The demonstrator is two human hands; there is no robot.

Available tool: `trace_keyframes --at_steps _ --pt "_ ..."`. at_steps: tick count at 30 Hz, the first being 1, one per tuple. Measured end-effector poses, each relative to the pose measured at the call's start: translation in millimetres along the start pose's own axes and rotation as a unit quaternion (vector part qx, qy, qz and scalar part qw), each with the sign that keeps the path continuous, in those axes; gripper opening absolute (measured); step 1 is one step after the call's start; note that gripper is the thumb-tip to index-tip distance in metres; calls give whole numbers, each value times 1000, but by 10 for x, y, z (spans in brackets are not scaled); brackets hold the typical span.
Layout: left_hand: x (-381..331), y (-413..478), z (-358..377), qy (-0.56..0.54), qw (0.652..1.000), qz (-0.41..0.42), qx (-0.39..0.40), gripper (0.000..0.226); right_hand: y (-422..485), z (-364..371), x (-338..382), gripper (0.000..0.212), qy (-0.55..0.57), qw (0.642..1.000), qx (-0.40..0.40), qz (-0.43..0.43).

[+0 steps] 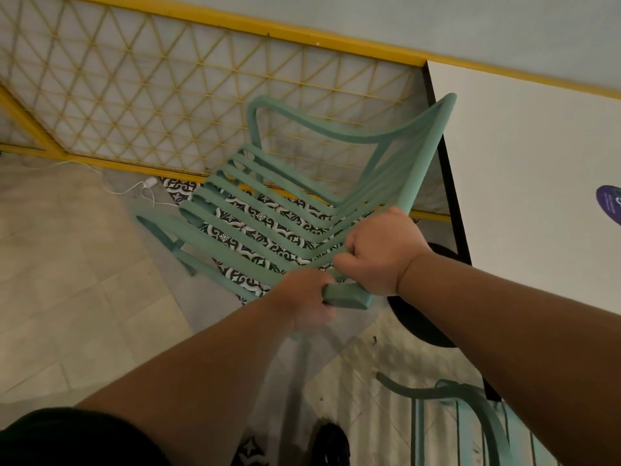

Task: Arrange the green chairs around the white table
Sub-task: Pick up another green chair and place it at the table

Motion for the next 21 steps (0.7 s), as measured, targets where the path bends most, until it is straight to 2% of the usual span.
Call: trace_keyframes --at_steps 5,9,12,14,17,21 --pt "184 -208 -72 0 1000 -3 11 26 -51 -28 338 59 -11 1000 -7 -23" --pt "322 -347 -150 -15 999 -24 17 8 -51 -49 531 67 -19 999 -8 -30" --pt "438 -440 -196 -15 999 -42 23 44 -35 -44 670 72 -16 999 -6 -32" --pt "548 -499 -230 12 997 -71 21 41 -13 -39 755 75 -7 1000 -5 -30" --pt "661 -542 -249 -8 996 -92 14 33 17 -37 797 75 1 1000 -6 -24" --pt "624 -568 -285 -17 994 -107 25 35 29 -37 785 74 -5 1000 -5 -27"
Point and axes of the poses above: each hand's wrist, its own y-axis towards the middle knuckle, its own z-axis out of the palm, x = y × z, the point moved 9 cm from there along y, towards the middle knuckle, and after that the axes turned 9 degrees about z, right-handed, at the moved point
